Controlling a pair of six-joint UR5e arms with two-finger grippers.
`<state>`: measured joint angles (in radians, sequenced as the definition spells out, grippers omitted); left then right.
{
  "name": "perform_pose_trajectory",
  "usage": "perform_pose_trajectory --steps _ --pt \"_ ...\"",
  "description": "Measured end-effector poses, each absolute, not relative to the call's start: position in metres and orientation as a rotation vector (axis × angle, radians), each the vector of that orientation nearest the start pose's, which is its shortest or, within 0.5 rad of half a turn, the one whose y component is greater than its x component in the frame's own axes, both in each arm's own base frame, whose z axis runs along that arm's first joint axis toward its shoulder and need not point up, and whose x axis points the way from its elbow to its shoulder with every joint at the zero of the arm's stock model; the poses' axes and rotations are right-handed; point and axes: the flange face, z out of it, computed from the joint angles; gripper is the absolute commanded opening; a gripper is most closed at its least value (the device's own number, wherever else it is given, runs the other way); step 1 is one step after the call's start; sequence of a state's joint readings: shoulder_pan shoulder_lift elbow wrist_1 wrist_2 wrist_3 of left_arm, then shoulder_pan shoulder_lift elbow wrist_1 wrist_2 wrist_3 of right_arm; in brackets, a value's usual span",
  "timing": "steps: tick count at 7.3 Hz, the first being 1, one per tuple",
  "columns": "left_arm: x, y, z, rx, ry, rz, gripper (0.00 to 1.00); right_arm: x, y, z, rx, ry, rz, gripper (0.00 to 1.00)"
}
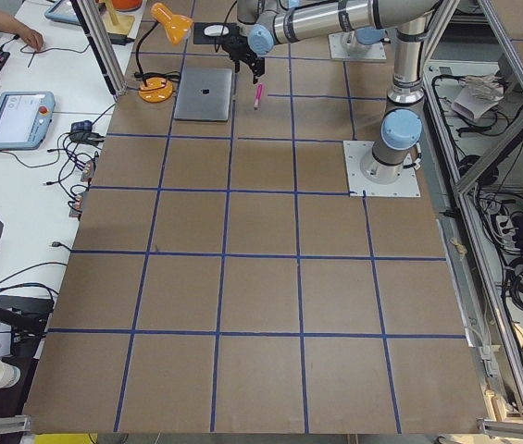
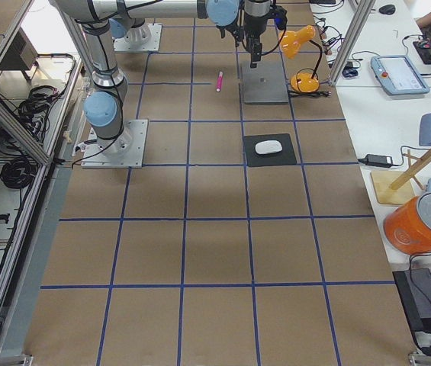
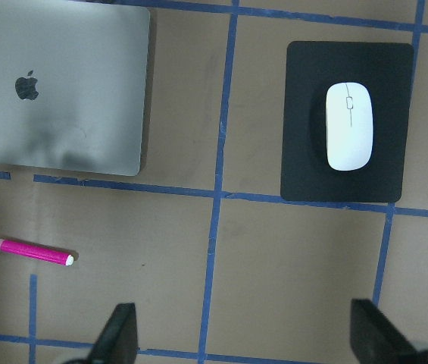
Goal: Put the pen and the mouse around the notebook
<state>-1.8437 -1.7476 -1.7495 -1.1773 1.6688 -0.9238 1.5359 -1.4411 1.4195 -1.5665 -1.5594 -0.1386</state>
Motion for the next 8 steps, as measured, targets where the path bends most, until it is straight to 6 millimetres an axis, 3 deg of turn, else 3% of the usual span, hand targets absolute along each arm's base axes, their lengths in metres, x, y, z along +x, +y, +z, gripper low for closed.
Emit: perform_pose_trajectory --steps 3,4,6,8 --pt "-0.162 -0.460 0.447 -0.547 3.040 -0.080 1.00 0.117 -0.554 0.486 -0.153 3.127 -0.026 1.00" --pt "-0.133 -0.455 0.466 -0.497 3.097 -0.042 1.00 0.118 -0.554 0.484 -0.150 3.126 -0.027 1.00" --pt "-0.109 -0.457 0.480 -0.397 3.145 0.045 1.00 0.121 -0.552 0.479 -0.094 3.129 -0.035 1.00" --pt "-0.107 -0.461 0.484 -0.204 3.169 0.047 1.00 0.123 -0.548 0.477 -0.013 3.151 -0.029 1.00"
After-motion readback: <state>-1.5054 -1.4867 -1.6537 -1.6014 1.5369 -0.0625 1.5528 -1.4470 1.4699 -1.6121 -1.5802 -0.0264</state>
